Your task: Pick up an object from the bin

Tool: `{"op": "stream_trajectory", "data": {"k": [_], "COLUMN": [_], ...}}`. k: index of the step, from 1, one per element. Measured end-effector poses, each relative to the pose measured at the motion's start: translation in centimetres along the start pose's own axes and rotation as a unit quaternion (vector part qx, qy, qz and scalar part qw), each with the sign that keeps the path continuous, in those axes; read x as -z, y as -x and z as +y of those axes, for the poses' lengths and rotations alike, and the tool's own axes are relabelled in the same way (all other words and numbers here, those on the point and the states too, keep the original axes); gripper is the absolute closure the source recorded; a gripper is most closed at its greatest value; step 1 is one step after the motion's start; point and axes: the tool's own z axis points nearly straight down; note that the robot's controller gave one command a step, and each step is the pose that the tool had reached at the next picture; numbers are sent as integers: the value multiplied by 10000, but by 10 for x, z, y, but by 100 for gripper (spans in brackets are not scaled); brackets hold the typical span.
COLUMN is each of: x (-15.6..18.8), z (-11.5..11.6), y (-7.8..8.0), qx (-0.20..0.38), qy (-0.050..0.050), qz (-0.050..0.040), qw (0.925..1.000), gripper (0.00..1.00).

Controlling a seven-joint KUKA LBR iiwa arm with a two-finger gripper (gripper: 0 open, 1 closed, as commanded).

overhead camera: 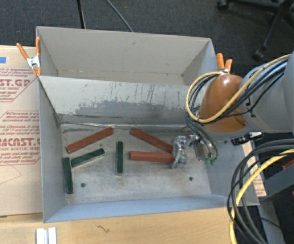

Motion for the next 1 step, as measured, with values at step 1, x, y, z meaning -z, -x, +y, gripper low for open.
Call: {"op": "stream_trajectory", "data": {"k": [1], "x": [122], "z": [-9], "y": [23], "qx": [26], "qy": [-1], "qz": [-16], "qw": [10000], "gripper": [100]}}
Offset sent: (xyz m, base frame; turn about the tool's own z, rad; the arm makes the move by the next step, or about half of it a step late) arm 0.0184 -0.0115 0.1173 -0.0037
